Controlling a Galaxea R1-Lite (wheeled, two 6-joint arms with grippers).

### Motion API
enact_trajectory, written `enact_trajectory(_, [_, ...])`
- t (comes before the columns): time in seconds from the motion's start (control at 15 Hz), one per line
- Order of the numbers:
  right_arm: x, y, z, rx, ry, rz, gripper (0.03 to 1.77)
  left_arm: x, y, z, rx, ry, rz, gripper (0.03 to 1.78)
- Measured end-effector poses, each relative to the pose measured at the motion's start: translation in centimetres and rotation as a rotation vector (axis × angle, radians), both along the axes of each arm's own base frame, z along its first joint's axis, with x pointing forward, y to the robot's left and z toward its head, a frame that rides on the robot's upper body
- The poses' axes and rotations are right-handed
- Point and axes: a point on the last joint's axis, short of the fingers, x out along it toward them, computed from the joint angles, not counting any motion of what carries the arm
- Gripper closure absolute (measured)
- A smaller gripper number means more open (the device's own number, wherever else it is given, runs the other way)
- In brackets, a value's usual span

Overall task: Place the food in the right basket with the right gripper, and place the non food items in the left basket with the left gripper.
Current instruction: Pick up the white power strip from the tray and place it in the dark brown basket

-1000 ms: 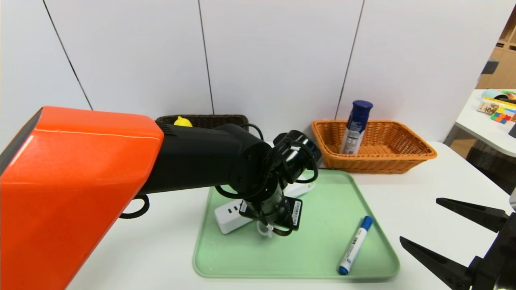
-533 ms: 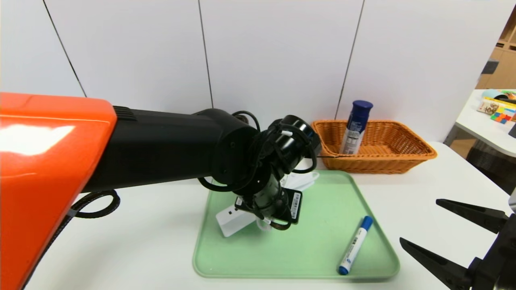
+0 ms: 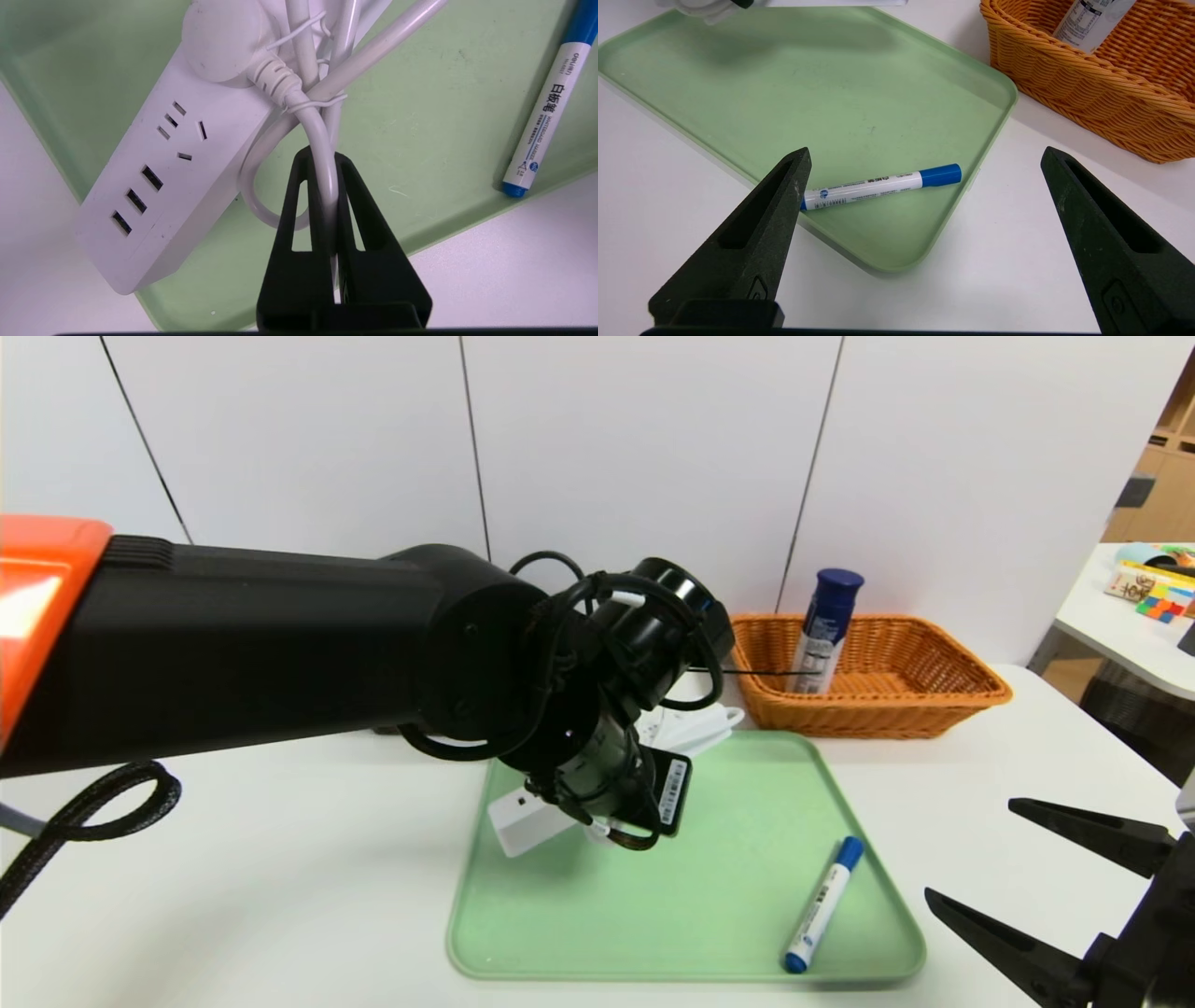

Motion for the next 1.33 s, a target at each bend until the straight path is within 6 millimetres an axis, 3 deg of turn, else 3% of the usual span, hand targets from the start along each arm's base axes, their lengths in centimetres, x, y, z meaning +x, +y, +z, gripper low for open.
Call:
enact_trajectory(0.8, [0.0, 0.0, -0.2, -0.004, 0.01, 0.005, 0.1, -3.9, 3.6, 7.2, 0.077, -0.304, -0.286, 1.7])
enact_trajectory(1.07, [0.0, 0.0, -0.3, -0.006, 0.013, 0.004, 0.1, -3.6, 6.2, 8.8, 0.137, -0.388, -0.374, 1.7])
enact_trajectory(1.33, [0.0, 0.0, -0.5, -0.008, 0.018, 0.005, 0.1, -2.1, 9.0, 9.9, 0.201, -0.454, -0.38, 1.7])
